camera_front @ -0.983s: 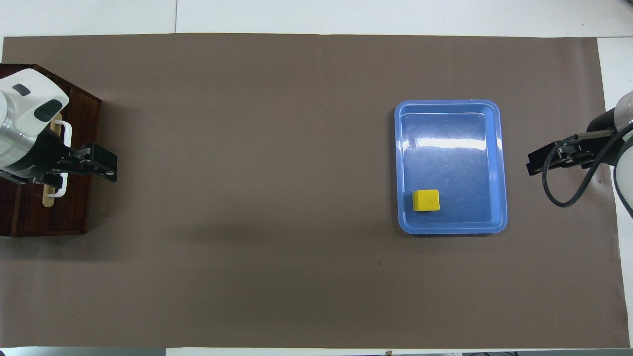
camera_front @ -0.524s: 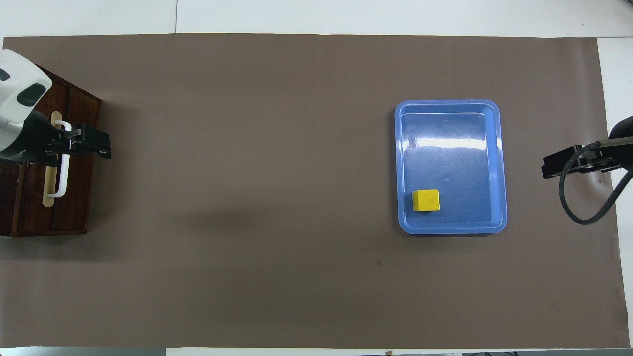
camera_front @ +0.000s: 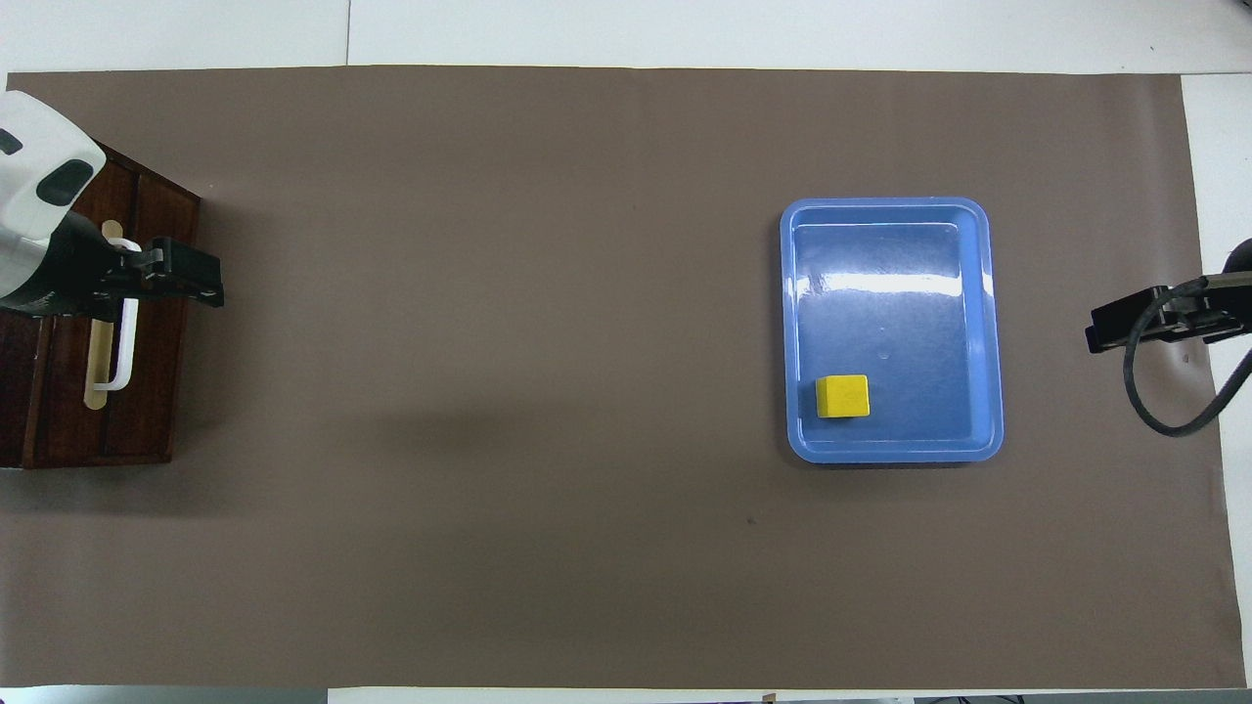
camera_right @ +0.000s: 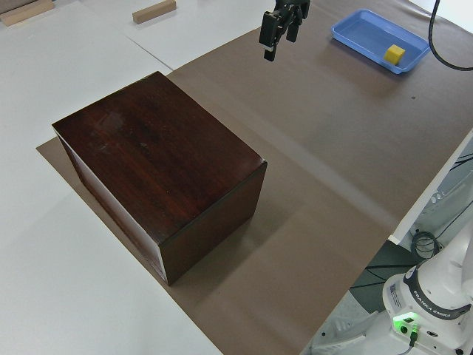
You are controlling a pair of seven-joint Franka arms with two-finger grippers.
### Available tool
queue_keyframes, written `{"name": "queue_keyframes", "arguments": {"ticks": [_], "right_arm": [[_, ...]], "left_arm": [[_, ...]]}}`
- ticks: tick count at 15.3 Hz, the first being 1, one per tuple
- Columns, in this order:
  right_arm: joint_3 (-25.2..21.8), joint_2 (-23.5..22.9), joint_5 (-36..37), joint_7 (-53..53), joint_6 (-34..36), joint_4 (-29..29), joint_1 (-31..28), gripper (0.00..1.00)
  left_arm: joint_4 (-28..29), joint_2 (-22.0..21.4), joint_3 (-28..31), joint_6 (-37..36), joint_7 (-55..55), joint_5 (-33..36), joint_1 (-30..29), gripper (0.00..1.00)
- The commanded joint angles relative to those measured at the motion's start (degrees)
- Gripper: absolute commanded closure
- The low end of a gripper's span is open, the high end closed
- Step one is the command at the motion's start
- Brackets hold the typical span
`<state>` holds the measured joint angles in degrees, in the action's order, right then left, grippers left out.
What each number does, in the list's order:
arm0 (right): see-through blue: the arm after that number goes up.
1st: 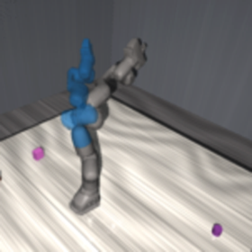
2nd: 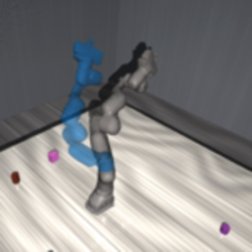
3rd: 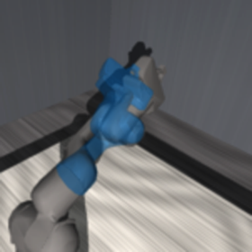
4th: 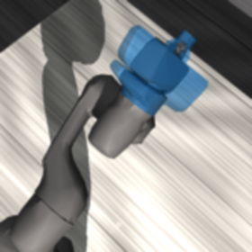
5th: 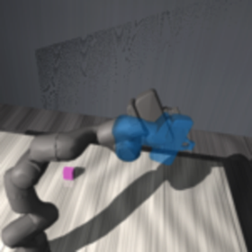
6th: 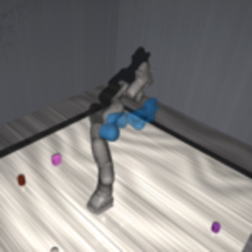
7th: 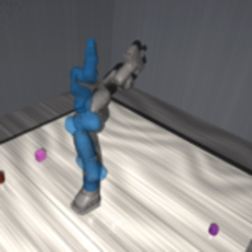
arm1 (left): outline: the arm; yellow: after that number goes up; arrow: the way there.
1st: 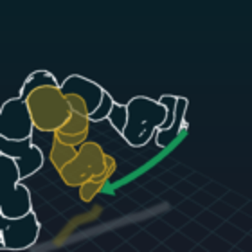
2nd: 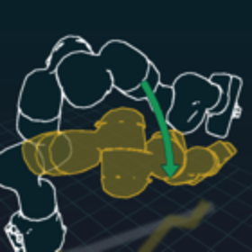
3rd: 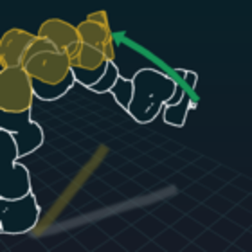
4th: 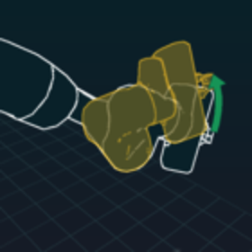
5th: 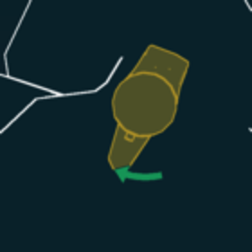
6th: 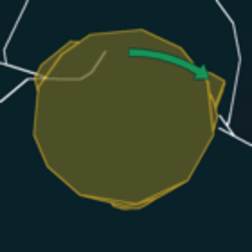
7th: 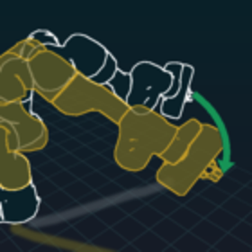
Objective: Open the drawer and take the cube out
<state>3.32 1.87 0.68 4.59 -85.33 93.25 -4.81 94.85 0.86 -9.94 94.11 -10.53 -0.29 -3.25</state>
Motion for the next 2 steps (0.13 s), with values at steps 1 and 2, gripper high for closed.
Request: {"name": "queue_keyframes", "arguments": {"ticks": [1,2], "right_arm": [[0.37,0.67,0.82,-0.72,0.17,0.62,0.06,0.00],[0.37,0.67,0.82,-0.72,0.43,0.62,0.06,0.00]], "left_arm": [[0.25,-0.94,1.15,-0.42,-0.01,-0.59,-0.18,0.00],[0.25,-0.94,1.07,-0.42,-0.10,-0.59,-0.70,0.00]]}}
